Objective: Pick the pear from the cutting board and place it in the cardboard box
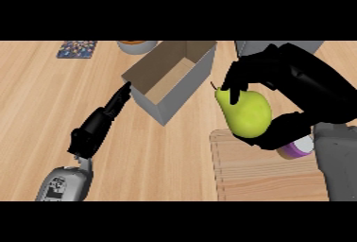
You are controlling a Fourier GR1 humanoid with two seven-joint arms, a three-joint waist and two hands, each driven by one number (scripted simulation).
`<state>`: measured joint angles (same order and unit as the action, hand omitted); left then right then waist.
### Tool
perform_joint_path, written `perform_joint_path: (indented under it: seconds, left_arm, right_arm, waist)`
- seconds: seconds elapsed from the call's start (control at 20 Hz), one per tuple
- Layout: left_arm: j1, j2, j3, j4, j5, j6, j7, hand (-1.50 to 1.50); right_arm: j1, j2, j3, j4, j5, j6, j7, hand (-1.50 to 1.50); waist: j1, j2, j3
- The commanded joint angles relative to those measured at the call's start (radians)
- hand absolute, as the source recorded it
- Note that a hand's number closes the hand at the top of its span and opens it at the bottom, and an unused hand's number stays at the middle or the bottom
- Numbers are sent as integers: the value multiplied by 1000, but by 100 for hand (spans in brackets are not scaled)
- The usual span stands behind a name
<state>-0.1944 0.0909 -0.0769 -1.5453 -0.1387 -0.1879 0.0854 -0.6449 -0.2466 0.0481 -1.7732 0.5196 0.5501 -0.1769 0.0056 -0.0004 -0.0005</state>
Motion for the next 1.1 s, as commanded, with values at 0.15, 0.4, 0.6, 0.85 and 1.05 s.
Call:
perform_joint_path:
  seconds: [0.15,0.4,0.6,0.85,1.05]
  left_arm:
    - [58,2,-7,-43,-3,-14,-28,0]
    - [-21,-27,-7,-11,-21,15,30,0]
    - [-6,-22,3,51,-20,0,-43,0]
    - [-4,-57,-35,12,-30,9,4,0]
    - [28,-17,-10,-64,-8,-19,24,0]
  right_arm:
    - [-211,91,-4,177,2,-6,104,150]
    - [-296,142,7,428,92,-145,24,150]
    - [-359,160,14,502,153,-214,25,150]
    - [-382,195,65,688,262,-357,-77,150]
    - [-502,224,51,887,310,-420,-92,150]
  waist:
    - [4,0,0]
    - [8,3,0]
    - [5,2,0]
    - [10,4,0]
    - [20,5,0]
